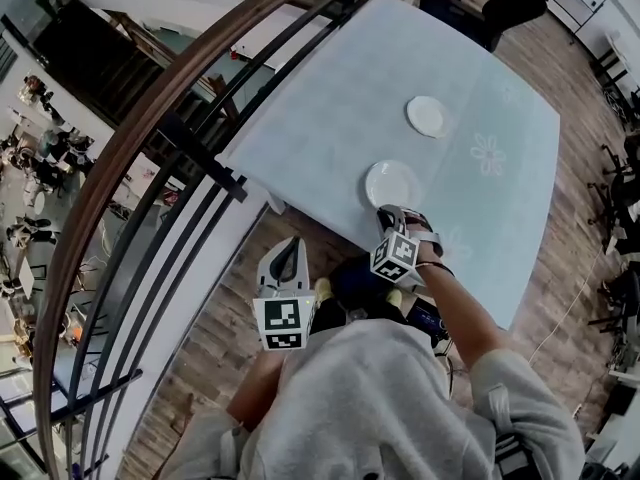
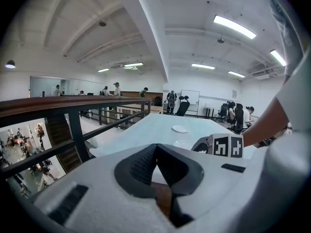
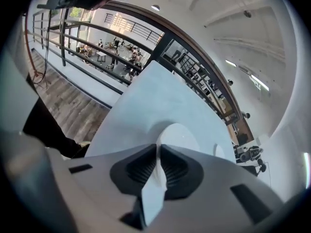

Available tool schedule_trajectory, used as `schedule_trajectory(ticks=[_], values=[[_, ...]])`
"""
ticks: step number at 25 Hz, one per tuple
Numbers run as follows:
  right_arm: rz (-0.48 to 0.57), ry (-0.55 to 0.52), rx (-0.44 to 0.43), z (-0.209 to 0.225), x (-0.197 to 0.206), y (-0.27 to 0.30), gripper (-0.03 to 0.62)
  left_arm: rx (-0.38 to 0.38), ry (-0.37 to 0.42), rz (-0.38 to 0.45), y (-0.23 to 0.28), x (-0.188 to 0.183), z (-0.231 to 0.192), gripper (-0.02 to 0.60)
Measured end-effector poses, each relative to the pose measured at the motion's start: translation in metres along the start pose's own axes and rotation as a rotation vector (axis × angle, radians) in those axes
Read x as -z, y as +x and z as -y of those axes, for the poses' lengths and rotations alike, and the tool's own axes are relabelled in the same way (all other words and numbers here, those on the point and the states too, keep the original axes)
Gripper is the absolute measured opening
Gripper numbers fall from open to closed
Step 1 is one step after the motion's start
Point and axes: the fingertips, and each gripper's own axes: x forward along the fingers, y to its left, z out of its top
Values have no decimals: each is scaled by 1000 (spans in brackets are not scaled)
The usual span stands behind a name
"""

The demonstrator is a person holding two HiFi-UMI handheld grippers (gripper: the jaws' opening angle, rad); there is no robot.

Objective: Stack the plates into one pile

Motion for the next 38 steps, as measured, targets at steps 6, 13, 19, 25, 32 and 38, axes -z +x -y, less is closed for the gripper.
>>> schedule_trajectory(ticks=[6,13,19,25,32,38], values=[[-5,75,-51,0,2,11,34,-10,4,6,0,-2,-4,18],[12,236,-96,1,0,0,103,30,10,3,5,2,4,18],[105,411,-8,30,-8,-34,110,95,30,5,15,1,11,18],[315,717,134,92,4,-86,110,139,50,38,37,-8,21,18],[490,1026,249,144,44,-142,109,172,33,127,63,-22,27,18],[456,1036,284,147,71,-149,110,176,7,143,101,-19,25,20]])
